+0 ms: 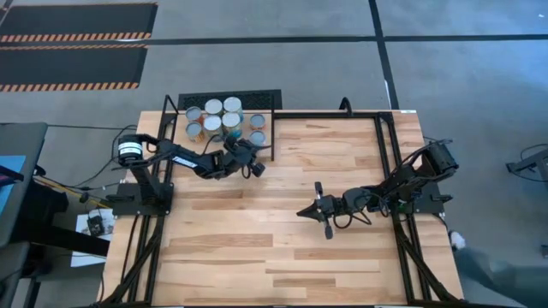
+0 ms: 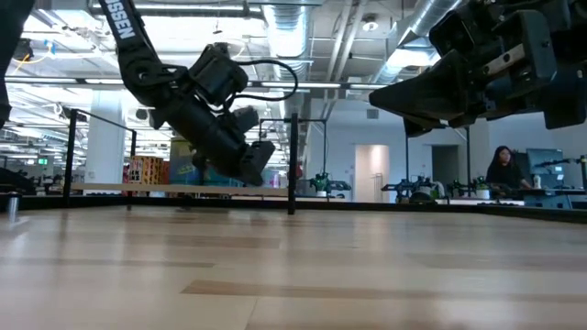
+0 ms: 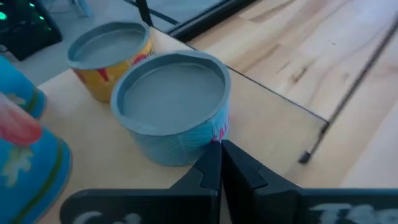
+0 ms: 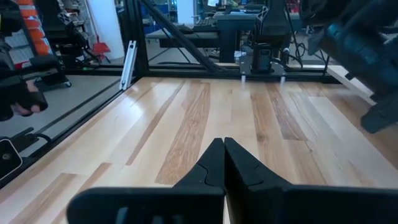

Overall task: Pick and place cans onto a shelf
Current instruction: Put the small canned salmon on the shelf aligned with the other small canned pineapple rings, then return to Home Position

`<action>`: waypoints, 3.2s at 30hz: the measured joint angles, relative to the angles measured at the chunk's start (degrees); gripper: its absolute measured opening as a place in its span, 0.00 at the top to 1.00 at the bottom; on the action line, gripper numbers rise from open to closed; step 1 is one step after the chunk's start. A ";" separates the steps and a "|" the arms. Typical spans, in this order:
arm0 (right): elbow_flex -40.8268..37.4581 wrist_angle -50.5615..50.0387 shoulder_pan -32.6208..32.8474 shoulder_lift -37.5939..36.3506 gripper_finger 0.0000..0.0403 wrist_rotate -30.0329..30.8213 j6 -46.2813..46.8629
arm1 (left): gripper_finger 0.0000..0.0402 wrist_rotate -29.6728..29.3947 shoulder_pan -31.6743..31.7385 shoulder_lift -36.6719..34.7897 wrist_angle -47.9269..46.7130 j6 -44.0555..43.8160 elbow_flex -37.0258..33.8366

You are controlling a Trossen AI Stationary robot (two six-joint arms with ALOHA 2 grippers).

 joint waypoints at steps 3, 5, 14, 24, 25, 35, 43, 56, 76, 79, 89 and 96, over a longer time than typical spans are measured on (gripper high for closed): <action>0.00 -0.11 0.00 0.00 0.97 0.00 -0.01 | 1.00 -1.18 0.00 0.29 -0.03 0.65 0.63; 0.00 -0.07 0.00 0.00 0.97 0.00 0.01 | 1.00 -1.73 0.11 0.29 -0.04 1.18 1.15; 0.00 -0.12 0.00 0.00 0.97 0.00 0.00 | 1.00 -2.16 2.50 0.29 -0.04 1.51 2.18; 0.00 -0.14 0.00 0.00 0.97 0.02 -0.34 | 1.00 -1.68 -3.16 -4.32 -1.13 4.19 2.18; 0.00 -0.14 0.00 0.00 0.97 0.02 -0.34 | 1.00 -1.66 -4.36 -5.11 -1.67 4.49 2.17; -1.29 -0.70 -0.25 -1.30 0.97 0.18 -0.13 | 1.00 8.75 -13.61 -13.94 -1.69 7.06 -3.50; -2.97 -16.17 -1.95 -13.70 0.98 0.16 0.39 | 1.00 20.81 -16.60 -22.59 3.16 10.91 -11.47; -2.99 -44.60 -10.41 -36.63 0.98 -3.16 -3.62 | 1.00 26.98 -16.59 -37.77 9.75 9.86 -25.36; -15.89 -51.72 -17.50 -67.66 0.98 -4.68 -4.98 | 1.00 29.75 -15.80 -68.24 1.59 9.25 -37.07; -17.12 -54.52 -18.43 -73.02 0.98 -4.98 -4.99 | 1.00 29.57 -15.78 -73.31 -1.54 9.46 -37.55; -17.92 -68.16 -21.38 -89.60 0.98 -6.08 -4.98 | 1.00 26.92 -15.78 -91.51 -20.34 9.33 -37.60; -17.77 -71.31 -22.78 -95.17 0.98 -6.00 -5.88 | 1.00 24.77 -15.79 -100.68 -24.98 11.72 -37.62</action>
